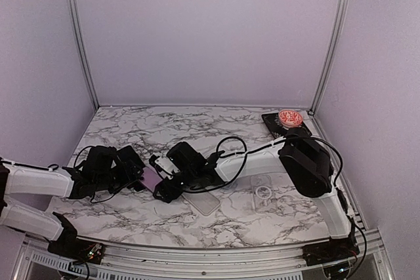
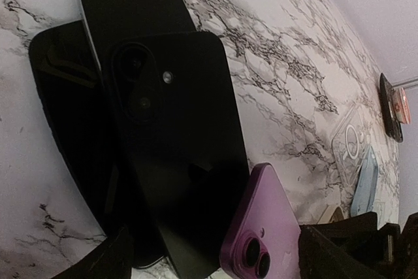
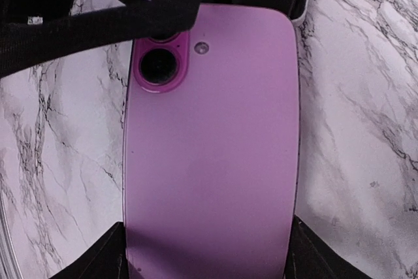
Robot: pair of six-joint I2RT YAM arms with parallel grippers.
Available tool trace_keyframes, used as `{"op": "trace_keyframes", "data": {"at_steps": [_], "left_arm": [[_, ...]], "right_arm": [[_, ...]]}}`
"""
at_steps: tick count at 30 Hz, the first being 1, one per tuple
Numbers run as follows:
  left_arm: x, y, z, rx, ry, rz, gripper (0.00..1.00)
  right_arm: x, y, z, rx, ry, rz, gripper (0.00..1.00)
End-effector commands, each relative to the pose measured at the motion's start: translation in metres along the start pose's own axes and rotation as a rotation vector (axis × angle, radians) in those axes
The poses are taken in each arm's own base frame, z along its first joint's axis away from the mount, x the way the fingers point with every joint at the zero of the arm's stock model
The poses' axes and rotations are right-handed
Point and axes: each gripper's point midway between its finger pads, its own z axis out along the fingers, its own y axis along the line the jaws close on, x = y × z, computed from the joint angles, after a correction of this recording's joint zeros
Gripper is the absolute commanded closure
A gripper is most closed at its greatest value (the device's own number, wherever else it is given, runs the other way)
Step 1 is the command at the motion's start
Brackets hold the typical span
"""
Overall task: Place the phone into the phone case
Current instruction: Pick up the phone at the center of the board, then pass from the right arm to the left
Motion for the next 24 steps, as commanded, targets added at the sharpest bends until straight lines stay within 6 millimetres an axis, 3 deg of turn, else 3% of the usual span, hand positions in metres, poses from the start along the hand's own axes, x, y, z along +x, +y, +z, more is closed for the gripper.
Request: {"op": "trace_keyframes", "data": {"at_steps": [1, 10, 15, 22, 24], "left_arm": [[0.004, -0.026, 0.005, 0.14, 0.039, -0.065, 0.24], [-0.001, -0.036, 0.005, 0.18, 0.029, -0.073, 0.46], [0.002, -0.041, 0.008, 0.199, 0.05, -0.076, 0.47], [-0.005, -0.063, -0.003, 0.281, 0.058, -0.068, 0.46], [0.002, -0.066, -0.003, 0.297, 0.098, -0.074, 0.51]], "right_arm": [[-0.02, 0.017, -0.011, -0.098, -0.083, -0.025, 0.61], [-0.028, 0.025, -0.025, -0.131, -0.149, -0.071, 0.62], [-0.031, 0.03, -0.027, -0.125, -0.157, -0.113, 0.62], [-0.035, 0.036, -0.041, -0.057, -0.198, -0.22, 0.62], [-0.036, 0.037, -0.045, -0.037, -0.214, -0.252, 0.62]]}}
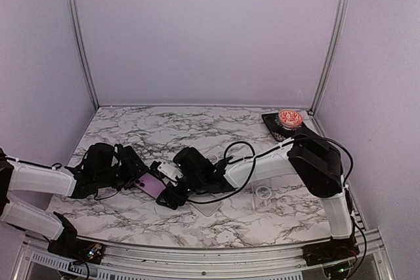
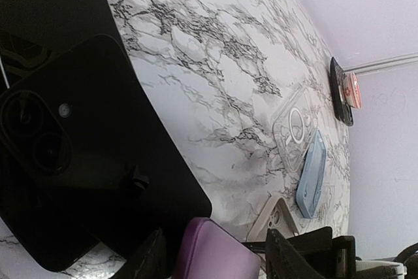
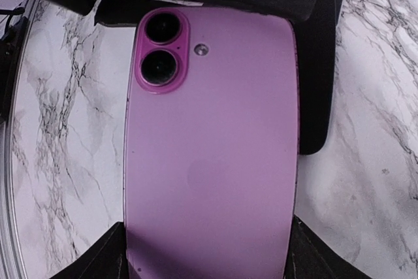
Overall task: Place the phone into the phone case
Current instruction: Pass from the right arm to the left
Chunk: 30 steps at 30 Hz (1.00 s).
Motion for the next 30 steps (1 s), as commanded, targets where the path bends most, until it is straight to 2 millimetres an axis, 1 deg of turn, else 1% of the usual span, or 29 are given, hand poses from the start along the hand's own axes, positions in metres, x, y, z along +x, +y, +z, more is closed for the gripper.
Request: {"op": "trace_keyframes", "data": {"at_steps": [1, 4, 6, 8, 13, 16, 17, 18, 19, 20, 21, 22, 23, 24, 25, 26, 28, 30], "left_arm": [[0.0, -0.028, -0.002, 0.108, 0.045, 0.001, 0.55], [0.014, -0.026, -0.003, 0.12, 0.109, -0.006, 0.6], [0.017, -0.022, -0.003, 0.111, 0.113, 0.005, 0.63], [0.016, -0.021, -0.004, 0.11, 0.107, 0.02, 0.68], [0.013, -0.034, -0.008, 0.151, 0.106, 0.058, 0.83], [0.016, -0.038, -0.008, 0.17, 0.126, 0.084, 0.97], [0.019, -0.038, -0.008, 0.174, 0.136, 0.092, 1.0], [0.021, -0.038, -0.009, 0.179, 0.149, 0.1, 1.0], [0.024, -0.038, -0.009, 0.185, 0.159, 0.106, 1.0], [0.026, -0.039, -0.009, 0.192, 0.167, 0.117, 1.0], [0.028, -0.04, -0.01, 0.198, 0.172, 0.135, 1.0], [0.029, -0.044, -0.012, 0.211, 0.17, 0.166, 1.0], [0.029, -0.049, -0.014, 0.226, 0.166, 0.198, 1.0], [0.028, -0.057, -0.017, 0.248, 0.159, 0.242, 1.0], [0.028, -0.067, -0.021, 0.272, 0.153, 0.293, 1.0], [0.03, -0.079, -0.027, 0.305, 0.152, 0.361, 1.0], [0.031, -0.107, -0.041, 0.381, 0.132, 0.493, 1.0], [0.032, -0.135, -0.062, 0.476, 0.093, 0.625, 1.0]], "right_arm": [[-0.05, 0.015, -0.027, 0.044, -0.151, -0.132, 0.62], [-0.049, 0.011, -0.028, 0.078, -0.154, -0.177, 0.62], [-0.05, 0.011, -0.03, 0.087, -0.165, -0.192, 0.62], [-0.049, 0.014, -0.028, 0.087, -0.166, -0.222, 0.62], [-0.044, 0.013, -0.027, 0.106, -0.152, -0.256, 0.62], [-0.043, 0.012, -0.033, 0.118, -0.157, -0.267, 0.61], [-0.043, 0.012, -0.035, 0.122, -0.16, -0.268, 0.61], [-0.044, 0.011, -0.038, 0.128, -0.167, -0.269, 0.59], [-0.046, 0.011, -0.041, 0.131, -0.176, -0.27, 0.56], [-0.048, 0.011, -0.045, 0.135, -0.186, -0.268, 0.5], [-0.05, 0.01, -0.049, 0.134, -0.199, -0.262, 0.4], [-0.05, 0.01, -0.054, 0.133, -0.206, -0.259, 0.26], [-0.052, 0.011, -0.059, 0.127, -0.218, -0.259, 0.1], [-0.054, 0.012, -0.067, 0.119, -0.232, -0.261, 0.03], [-0.055, 0.014, -0.075, 0.104, -0.244, -0.268, 0.02], [-0.061, 0.018, -0.089, 0.082, -0.266, -0.28, 0.01], [-0.061, 0.024, -0.11, 0.017, -0.279, -0.303, 0.01], [-0.056, 0.032, -0.128, -0.089, -0.276, -0.326, 0.01]]}}
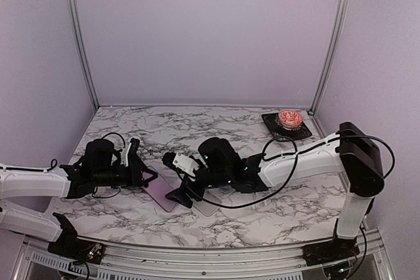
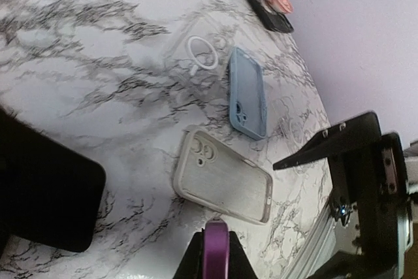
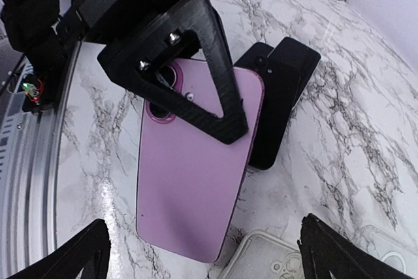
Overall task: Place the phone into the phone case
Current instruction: Pass from the right arm to the left, then pass from the left arm to the right, then pass from the right arm to the left
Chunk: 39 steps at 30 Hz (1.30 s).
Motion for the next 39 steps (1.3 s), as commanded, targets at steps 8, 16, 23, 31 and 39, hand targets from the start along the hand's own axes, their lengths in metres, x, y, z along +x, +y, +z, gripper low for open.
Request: {"op": "trace_keyframes", "data": {"at_steps": [8, 16, 23, 31, 39], "left_arm": [[-0.025, -0.157, -0.054, 0.373, -0.169, 0.624, 1.0], [-0.032, -0.161, -0.059, 0.347, -0.218, 0.65, 1.0], [-0.048, -0.158, -0.066, 0.266, -0.345, 0.637, 0.42], [-0.122, -0.116, -0.109, -0.057, -0.716, 0.322, 0.01], [-0.136, -0.143, -0.105, 0.061, -0.723, 0.197, 0.01]], "right_arm": [[-0.042, 0.023, -0.061, -0.351, -0.13, -0.02, 0.1], [-0.048, 0.031, -0.075, -0.385, -0.17, 0.003, 0.97], [-0.084, 0.013, -0.095, -0.256, -0.284, 0.021, 1.0], [-0.122, -0.094, -0.112, 0.661, -0.272, 0.01, 1.0], [-0.153, -0.114, -0.174, 1.382, -0.335, -0.264, 1.0]]}}
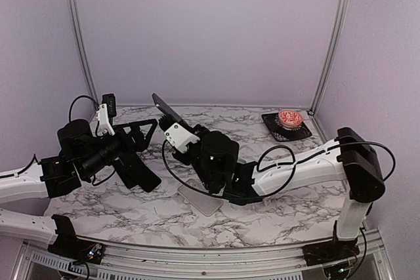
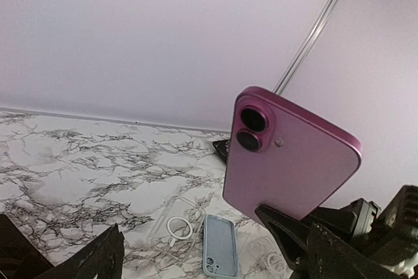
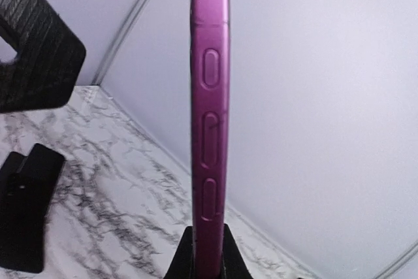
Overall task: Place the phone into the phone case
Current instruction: Pass from the right arm to the left
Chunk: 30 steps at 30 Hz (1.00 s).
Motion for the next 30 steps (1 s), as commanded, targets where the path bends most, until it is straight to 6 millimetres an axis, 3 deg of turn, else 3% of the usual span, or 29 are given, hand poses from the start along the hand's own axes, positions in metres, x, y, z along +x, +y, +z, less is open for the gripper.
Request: {"op": "trace_keyframes", "data": {"at_steps": [1, 5, 9, 12, 14, 16, 18, 19, 25, 30], "left_arm": [[-0.044, -0.017, -0.009, 0.052, -0.144, -0.125, 0.01], [-0.067, -0.028, -0.027, 0.143, -0.248, -0.131, 0.09], [-0.058, -0.051, -0.02, 0.25, -0.182, -0.117, 0.07], [-0.049, -0.05, -0.008, 0.231, -0.151, -0.122, 0.01], [-0.048, -0.048, -0.003, 0.211, -0.149, -0.108, 0.03], [-0.054, -0.05, 0.0, 0.204, -0.161, -0.093, 0.13], [-0.059, -0.054, 0.002, 0.206, -0.168, -0.083, 0.35], [-0.061, -0.056, 0.003, 0.213, -0.169, -0.08, 0.39], [-0.052, -0.069, 0.014, 0.261, -0.113, -0.093, 0.4], [-0.046, -0.067, 0.019, 0.247, -0.083, -0.104, 0.65]], "right_arm": [[-0.03, -0.088, -0.024, 0.528, -0.042, -0.098, 1.0], [-0.045, -0.081, -0.033, 0.622, -0.084, -0.207, 1.0], [-0.047, -0.065, -0.03, 0.612, -0.088, -0.271, 1.0], [-0.05, -0.061, -0.032, 0.603, -0.103, -0.286, 1.0], [-0.053, -0.057, -0.034, 0.593, -0.121, -0.306, 1.0], [-0.054, -0.051, -0.035, 0.576, -0.133, -0.332, 1.0], [-0.053, -0.042, -0.035, 0.559, -0.137, -0.361, 1.0], [-0.052, -0.039, -0.034, 0.558, -0.137, -0.374, 1.0], [-0.051, -0.031, -0.032, 0.566, -0.131, -0.42, 1.0], [-0.053, -0.034, -0.033, 0.573, -0.137, -0.418, 1.0]]}}
